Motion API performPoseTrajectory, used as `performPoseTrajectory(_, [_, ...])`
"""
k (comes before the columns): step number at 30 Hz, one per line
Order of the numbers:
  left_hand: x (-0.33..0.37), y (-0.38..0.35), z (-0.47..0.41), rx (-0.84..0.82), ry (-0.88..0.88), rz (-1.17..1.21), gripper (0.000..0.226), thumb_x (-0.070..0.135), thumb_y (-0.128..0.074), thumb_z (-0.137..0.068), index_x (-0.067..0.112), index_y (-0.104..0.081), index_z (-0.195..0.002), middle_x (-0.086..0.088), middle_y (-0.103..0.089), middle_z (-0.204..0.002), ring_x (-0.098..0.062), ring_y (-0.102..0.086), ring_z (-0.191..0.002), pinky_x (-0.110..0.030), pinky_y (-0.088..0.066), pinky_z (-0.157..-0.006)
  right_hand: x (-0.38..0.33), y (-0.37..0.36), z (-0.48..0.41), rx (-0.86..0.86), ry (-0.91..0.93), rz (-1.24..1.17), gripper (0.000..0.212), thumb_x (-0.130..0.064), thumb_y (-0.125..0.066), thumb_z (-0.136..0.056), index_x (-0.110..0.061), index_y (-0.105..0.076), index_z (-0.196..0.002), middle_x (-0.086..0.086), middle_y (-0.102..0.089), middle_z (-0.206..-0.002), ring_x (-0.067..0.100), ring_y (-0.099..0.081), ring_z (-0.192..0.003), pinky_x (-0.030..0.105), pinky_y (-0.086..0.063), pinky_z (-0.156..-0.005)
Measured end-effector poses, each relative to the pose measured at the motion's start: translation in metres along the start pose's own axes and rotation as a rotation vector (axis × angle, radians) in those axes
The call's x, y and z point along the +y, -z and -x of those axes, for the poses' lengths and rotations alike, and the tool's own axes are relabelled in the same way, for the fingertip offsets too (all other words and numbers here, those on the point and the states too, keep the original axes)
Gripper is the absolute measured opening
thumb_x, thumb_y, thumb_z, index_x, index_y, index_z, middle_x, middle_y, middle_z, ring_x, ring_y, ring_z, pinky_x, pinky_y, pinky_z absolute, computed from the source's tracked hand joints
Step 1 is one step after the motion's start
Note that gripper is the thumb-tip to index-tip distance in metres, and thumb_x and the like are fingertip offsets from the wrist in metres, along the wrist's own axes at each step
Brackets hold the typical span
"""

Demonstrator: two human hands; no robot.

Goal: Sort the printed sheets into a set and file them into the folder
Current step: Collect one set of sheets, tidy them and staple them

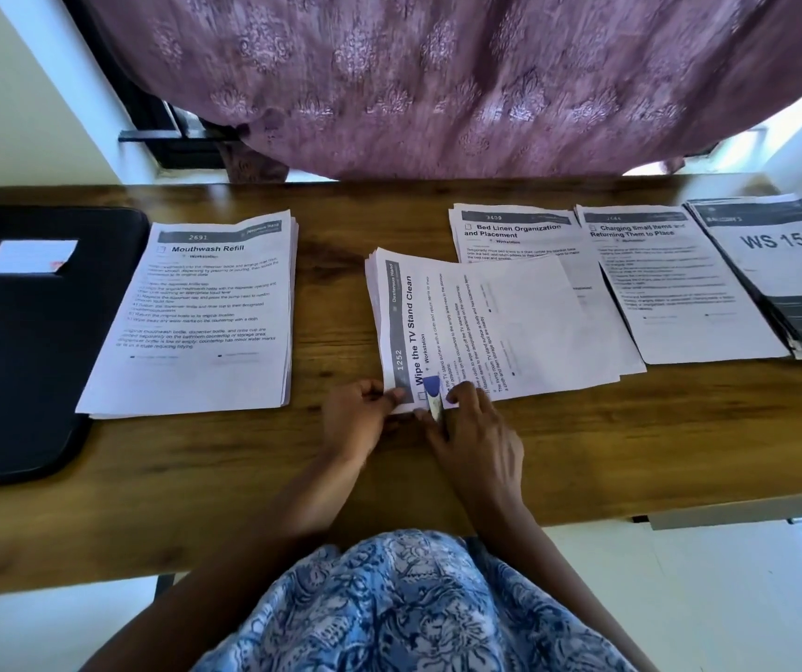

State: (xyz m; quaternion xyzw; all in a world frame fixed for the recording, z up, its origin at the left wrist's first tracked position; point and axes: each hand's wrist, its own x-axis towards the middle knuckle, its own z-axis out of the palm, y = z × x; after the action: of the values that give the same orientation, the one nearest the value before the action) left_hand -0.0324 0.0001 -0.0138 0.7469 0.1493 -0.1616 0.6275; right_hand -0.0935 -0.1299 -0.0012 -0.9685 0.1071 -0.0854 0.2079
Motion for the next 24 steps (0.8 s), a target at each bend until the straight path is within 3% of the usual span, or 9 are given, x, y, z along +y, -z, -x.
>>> performPoseTrajectory(3, [0.005,0.000,0.000,-0.036,0.073,0.107,0.005,0.009,-0.069,-0.086,0.006,-0.068,-0.090,-0.009,-0.072,-0.090,-0.012,-0.068,-0.065,-0.024,-0.058,-0.059,-0.011,0.006,-0.011,0.225,0.050,-0.023,0.037,-0.047,-0.046,-0.093,-0.017,-0.049,-0.114,0.005,-0.059,-0.106,0.022,-0.059,-0.094,0.033,-0.049,-0.062])
performPoseTrajectory(5, [0.006,0.001,0.001,-0.043,0.085,0.148,0.006,0.008,-0.068,-0.087,0.006,-0.067,-0.093,-0.004,-0.070,-0.086,-0.010,-0.067,-0.067,-0.021,-0.057,-0.057,-0.021,0.005,-0.031,0.214,0.059,-0.035,0.048,-0.051,-0.033,-0.095,-0.018,-0.045,-0.128,0.008,-0.054,-0.126,0.025,-0.052,-0.115,0.043,-0.048,-0.085])
performPoseTrajectory(7, [0.006,0.001,0.001,-0.042,0.091,0.148,0.003,0.009,-0.068,-0.086,0.009,-0.067,-0.089,-0.005,-0.071,-0.089,-0.013,-0.069,-0.074,-0.020,-0.057,-0.058,-0.030,-0.002,-0.055,0.060,0.026,-0.003,0.064,-0.058,-0.018,-0.095,-0.021,-0.031,-0.145,0.006,-0.033,-0.151,0.025,-0.028,-0.140,0.052,-0.025,-0.110])
performPoseTrajectory(8, [0.005,0.002,0.000,-0.044,0.090,0.137,0.002,0.010,-0.068,-0.086,0.010,-0.067,-0.087,-0.006,-0.071,-0.090,-0.014,-0.070,-0.075,-0.021,-0.058,-0.059,-0.030,-0.010,-0.064,-0.009,0.023,0.043,0.068,-0.061,-0.011,-0.094,-0.023,-0.020,-0.150,0.005,-0.019,-0.158,0.023,-0.013,-0.146,0.053,-0.008,-0.114])
performPoseTrajectory(10, [0.004,0.002,-0.002,-0.043,0.080,0.104,0.002,0.012,-0.069,-0.086,0.011,-0.068,-0.085,-0.007,-0.072,-0.089,-0.016,-0.070,-0.076,-0.024,-0.058,-0.062,-0.024,-0.029,-0.073,-0.068,0.025,0.105,0.072,-0.064,-0.002,-0.090,-0.027,-0.006,-0.152,0.005,-0.002,-0.160,0.021,0.005,-0.147,0.053,0.011,-0.111])
performPoseTrajectory(15, [-0.001,0.002,-0.007,-0.035,0.040,-0.040,0.009,0.018,-0.070,-0.086,0.015,-0.068,-0.078,-0.006,-0.071,-0.081,-0.020,-0.070,-0.077,-0.034,-0.058,-0.073,-0.012,-0.052,-0.078,-0.112,-0.014,0.093,0.069,-0.065,-0.005,-0.091,-0.033,0.004,-0.151,0.003,0.011,-0.159,0.020,0.017,-0.145,0.051,0.020,-0.110])
performPoseTrajectory(18, [0.000,0.002,-0.008,-0.032,0.061,-0.001,0.010,0.016,-0.070,-0.086,0.012,-0.068,-0.077,-0.007,-0.071,-0.081,-0.021,-0.070,-0.077,-0.036,-0.059,-0.074,-0.012,-0.055,-0.080,-0.139,-0.015,0.086,0.069,-0.064,-0.009,-0.093,-0.030,0.002,-0.152,0.003,0.009,-0.160,0.021,0.017,-0.146,0.051,0.021,-0.110])
performPoseTrajectory(22, [0.005,0.003,-0.006,-0.040,0.088,-0.006,0.008,0.017,-0.069,-0.086,0.014,-0.067,-0.079,-0.004,-0.071,-0.082,-0.017,-0.070,-0.074,-0.032,-0.060,-0.072,-0.017,-0.047,-0.078,-0.104,0.021,0.107,0.090,-0.074,0.017,-0.078,-0.028,-0.002,-0.153,0.006,0.002,-0.160,0.020,0.014,-0.146,0.050,0.019,-0.113])
performPoseTrajectory(24, [0.005,0.002,-0.007,-0.034,0.089,0.018,0.005,0.015,-0.069,-0.086,0.012,-0.068,-0.082,-0.006,-0.072,-0.085,-0.020,-0.071,-0.076,-0.036,-0.060,-0.074,-0.017,-0.031,-0.074,-0.109,0.002,0.015,0.094,-0.077,0.015,-0.076,-0.028,-0.010,-0.152,0.003,-0.009,-0.160,0.018,0.006,-0.147,0.046,0.019,-0.113])
